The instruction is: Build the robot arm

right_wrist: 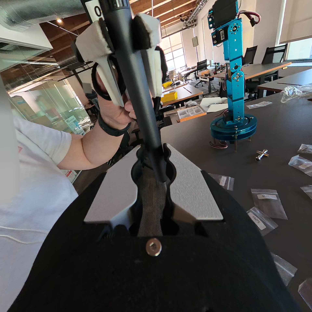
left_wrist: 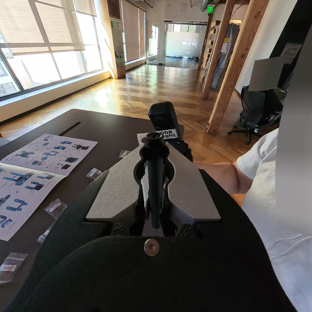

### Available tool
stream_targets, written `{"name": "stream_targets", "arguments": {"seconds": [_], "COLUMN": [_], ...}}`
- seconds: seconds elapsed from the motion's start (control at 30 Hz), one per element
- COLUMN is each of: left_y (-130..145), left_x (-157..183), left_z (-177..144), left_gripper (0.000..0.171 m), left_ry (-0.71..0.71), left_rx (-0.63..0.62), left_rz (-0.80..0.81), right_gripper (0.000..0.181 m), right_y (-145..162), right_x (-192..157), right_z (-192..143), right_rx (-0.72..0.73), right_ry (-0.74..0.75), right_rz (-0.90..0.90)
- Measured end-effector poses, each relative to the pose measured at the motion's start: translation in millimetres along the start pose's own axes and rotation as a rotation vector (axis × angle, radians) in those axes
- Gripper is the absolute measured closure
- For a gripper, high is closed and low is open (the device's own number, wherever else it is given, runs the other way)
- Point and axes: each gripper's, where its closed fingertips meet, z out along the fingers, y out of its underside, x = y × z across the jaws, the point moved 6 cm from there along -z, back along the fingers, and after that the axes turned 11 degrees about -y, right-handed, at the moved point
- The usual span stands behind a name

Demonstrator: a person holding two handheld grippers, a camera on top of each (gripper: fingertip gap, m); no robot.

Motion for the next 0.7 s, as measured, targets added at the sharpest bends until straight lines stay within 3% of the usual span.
{"name": "stream_targets", "arguments": {"seconds": [0.27,0.7], "left_y": [-1.0,-2.6], "left_x": [-4.1,-7.2], "left_z": [-1.5,-9.0], "left_gripper": [0.155,0.155], "left_ry": [-0.061,-0.088], "left_rx": [0.01,0.034], "left_rz": [-0.011,-0.042], "right_gripper": [0.164,0.165], "right_y": [-2.1,-3.9], "right_x": [2.2,0.1], "right_z": [2.9,9.3], "right_rx": [0.011,0.0], "right_ry": [0.081,0.069], "right_rz": [-0.058,-0.124]}}
